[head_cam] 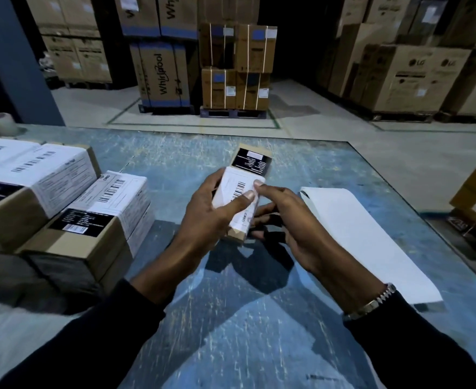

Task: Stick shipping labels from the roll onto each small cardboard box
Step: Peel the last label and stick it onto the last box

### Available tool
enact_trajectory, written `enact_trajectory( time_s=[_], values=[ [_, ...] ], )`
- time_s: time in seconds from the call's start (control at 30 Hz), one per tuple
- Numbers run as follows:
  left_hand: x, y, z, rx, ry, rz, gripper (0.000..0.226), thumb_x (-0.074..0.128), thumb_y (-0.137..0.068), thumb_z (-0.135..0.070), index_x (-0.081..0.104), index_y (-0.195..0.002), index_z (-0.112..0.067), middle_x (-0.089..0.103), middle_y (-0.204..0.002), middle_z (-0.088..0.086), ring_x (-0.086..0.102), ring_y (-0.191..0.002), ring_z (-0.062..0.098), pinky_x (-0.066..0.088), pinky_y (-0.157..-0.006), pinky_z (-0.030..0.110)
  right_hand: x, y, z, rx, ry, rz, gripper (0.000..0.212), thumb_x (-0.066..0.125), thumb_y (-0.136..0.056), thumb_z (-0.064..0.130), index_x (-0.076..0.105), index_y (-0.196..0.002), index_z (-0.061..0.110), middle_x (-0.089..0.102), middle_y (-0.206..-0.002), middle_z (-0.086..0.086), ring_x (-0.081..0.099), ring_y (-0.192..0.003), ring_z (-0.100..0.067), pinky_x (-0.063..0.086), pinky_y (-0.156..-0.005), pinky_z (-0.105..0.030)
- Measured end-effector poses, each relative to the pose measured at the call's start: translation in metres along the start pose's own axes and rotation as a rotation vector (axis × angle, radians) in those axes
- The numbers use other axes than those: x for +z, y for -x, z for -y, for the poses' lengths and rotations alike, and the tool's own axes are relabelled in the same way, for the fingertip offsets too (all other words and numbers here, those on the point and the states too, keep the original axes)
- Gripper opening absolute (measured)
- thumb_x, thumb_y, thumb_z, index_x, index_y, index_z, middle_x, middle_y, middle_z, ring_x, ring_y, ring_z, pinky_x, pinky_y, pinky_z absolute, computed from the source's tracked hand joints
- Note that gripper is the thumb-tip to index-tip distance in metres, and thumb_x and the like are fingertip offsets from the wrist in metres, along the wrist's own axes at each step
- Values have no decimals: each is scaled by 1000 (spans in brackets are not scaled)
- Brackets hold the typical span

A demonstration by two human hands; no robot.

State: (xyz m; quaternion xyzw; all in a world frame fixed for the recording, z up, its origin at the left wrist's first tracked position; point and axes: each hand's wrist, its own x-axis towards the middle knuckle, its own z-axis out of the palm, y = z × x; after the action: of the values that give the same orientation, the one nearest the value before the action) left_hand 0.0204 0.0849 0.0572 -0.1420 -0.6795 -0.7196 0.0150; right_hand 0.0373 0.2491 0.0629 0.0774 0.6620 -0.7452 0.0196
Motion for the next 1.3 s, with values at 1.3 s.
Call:
enact_trajectory(
  time_s=[1.3],
  values=[
    [-52,61,-67,466,-1077,-358,66,69,-76,-80,69,-130,-41,76,-120,-13,73,-95,13,62,-72,40,-7,-7,1,-255,554,-19,32,50,-111,38,78,-104,25,79,-103,10,71,-102,-6,55,-89,-32]
  ],
)
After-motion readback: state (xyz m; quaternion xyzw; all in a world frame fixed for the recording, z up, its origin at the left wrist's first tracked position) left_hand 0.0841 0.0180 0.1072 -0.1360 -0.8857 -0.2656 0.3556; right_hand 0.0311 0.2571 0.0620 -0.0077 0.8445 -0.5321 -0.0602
